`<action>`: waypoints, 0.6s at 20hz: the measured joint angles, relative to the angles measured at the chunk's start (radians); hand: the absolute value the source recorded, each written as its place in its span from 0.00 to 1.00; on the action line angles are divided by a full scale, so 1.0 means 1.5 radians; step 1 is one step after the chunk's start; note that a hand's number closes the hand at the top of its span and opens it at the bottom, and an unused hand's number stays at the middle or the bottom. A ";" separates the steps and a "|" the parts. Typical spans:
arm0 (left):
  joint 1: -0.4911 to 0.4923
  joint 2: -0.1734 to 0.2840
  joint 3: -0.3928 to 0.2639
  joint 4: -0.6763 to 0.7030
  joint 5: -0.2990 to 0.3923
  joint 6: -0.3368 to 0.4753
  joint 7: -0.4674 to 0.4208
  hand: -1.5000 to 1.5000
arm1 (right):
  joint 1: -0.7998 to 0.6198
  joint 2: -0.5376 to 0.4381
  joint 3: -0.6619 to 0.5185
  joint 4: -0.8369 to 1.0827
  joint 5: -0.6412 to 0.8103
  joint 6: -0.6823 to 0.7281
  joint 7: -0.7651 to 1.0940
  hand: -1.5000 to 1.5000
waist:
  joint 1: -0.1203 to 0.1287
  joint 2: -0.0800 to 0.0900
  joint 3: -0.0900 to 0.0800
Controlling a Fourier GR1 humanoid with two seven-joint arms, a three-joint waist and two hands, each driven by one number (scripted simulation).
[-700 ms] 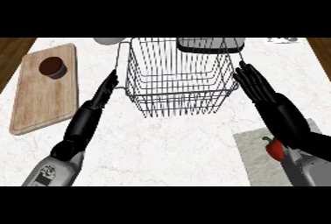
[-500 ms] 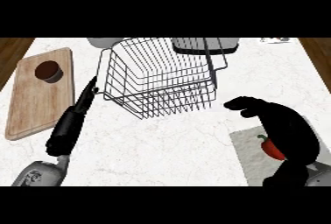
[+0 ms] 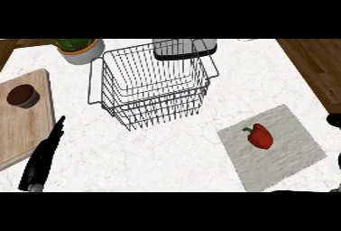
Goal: Pick the bell pepper from the placemat and place it in the basket
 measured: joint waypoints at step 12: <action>0.047 0.018 0.032 0.005 0.008 0.028 0.036 0.50 | 0.404 0.048 -0.216 0.023 0.211 -0.180 -0.176 0.00 | -0.029 0.018 -0.006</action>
